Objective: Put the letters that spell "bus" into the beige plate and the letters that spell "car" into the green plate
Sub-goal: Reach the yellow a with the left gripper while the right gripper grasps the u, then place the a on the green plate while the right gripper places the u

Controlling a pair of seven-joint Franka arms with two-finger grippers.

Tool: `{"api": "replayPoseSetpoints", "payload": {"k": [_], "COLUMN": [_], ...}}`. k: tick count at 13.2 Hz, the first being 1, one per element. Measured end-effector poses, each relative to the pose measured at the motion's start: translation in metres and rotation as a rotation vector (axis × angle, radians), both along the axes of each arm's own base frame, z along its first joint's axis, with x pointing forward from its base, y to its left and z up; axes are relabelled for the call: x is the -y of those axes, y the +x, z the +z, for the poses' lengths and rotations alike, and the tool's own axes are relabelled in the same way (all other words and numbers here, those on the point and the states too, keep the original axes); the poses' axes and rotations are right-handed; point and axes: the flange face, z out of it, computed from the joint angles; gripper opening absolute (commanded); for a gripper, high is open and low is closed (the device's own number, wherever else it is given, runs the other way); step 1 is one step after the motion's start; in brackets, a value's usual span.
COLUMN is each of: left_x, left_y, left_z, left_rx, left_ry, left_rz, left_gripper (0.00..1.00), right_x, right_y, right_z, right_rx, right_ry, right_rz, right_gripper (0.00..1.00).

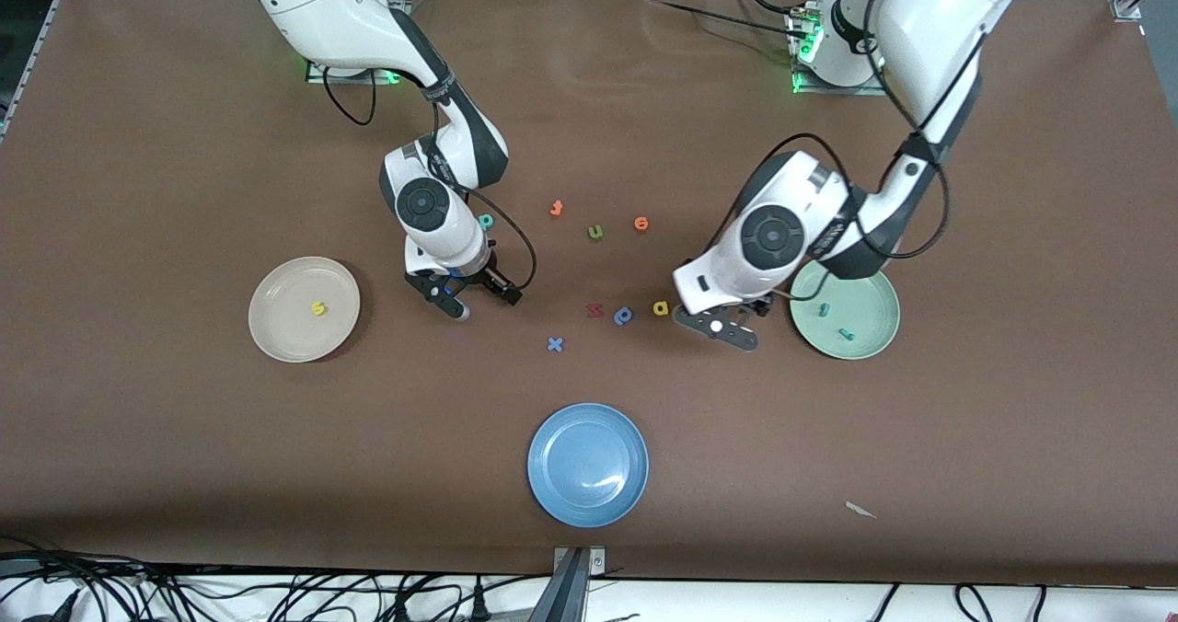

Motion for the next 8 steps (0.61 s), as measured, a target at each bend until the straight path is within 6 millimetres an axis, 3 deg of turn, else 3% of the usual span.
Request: {"api": "replayPoseSetpoints", "payload": {"k": [3, 4, 6, 8], "left_x": [0.033, 0.038, 0.047, 0.055], "left_y": [0.009, 0.011, 0.008, 0.003], "left_z": [-0.028, -0.038, -0.054, -0.066], "left_rx": [-0.012, -0.016, -0.027, -0.034], "left_ry": [-0.014, -0.007, 0.003, 0.002], "left_rz": [0.090, 0.110, 0.131, 0.136], "left_gripper": [0.83, 0.70, 0.60, 0.60], "right_x": [-0.002, -0.002, -0.002, 0.000], "right_y": [0.001, 0.003, 0.007, 0.008], "right_z": [0.001, 0.003, 0.007, 0.007], "right_rx": [-0.011, -0.015, -0.016, -0.016], "right_ry": [-0.006, -0.008, -0.010, -0.015], "right_rz": [-0.007, -0.008, -0.010, -0.012], "right_gripper": [0.74, 0.67, 0.56, 0.49]}}
